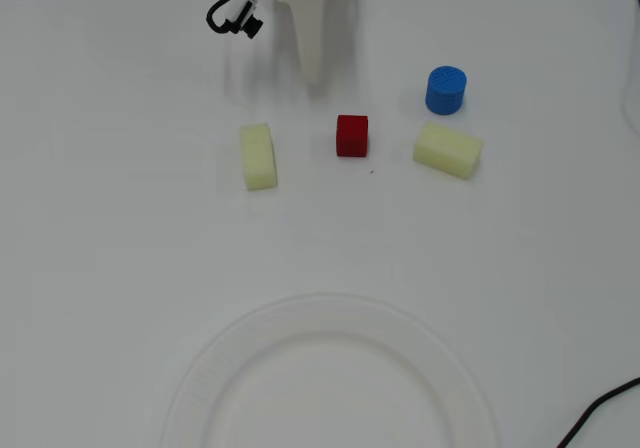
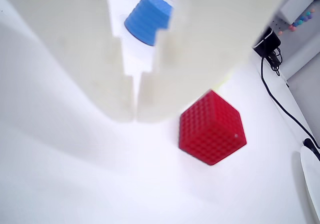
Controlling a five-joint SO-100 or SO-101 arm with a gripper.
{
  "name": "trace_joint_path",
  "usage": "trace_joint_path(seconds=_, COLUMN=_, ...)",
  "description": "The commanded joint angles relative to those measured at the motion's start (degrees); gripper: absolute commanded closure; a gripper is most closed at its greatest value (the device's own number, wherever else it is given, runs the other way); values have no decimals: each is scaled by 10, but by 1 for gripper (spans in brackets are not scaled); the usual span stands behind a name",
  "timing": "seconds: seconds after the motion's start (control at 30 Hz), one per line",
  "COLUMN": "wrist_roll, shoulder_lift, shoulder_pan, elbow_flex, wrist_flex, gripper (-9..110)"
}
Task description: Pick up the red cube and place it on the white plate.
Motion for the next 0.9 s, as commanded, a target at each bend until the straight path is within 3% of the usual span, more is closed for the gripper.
trace_joint_path(seconds=0.0, wrist_roll=-5, shoulder_lift=4, shoulder_pan=6, elbow_flex=0, wrist_flex=6, gripper=102)
trace_joint_path(seconds=0.57, wrist_roll=6, shoulder_lift=4, shoulder_pan=14, elbow_flex=-4, wrist_flex=6, gripper=102)
trace_joint_path(seconds=0.77, wrist_roll=-2, shoulder_lift=-20, shoulder_pan=46, elbow_flex=-106, wrist_flex=6, gripper=102)
trace_joint_path(seconds=0.87, wrist_roll=26, shoulder_lift=-149, shoulder_pan=28, elbow_flex=-221, wrist_flex=12, gripper=102)
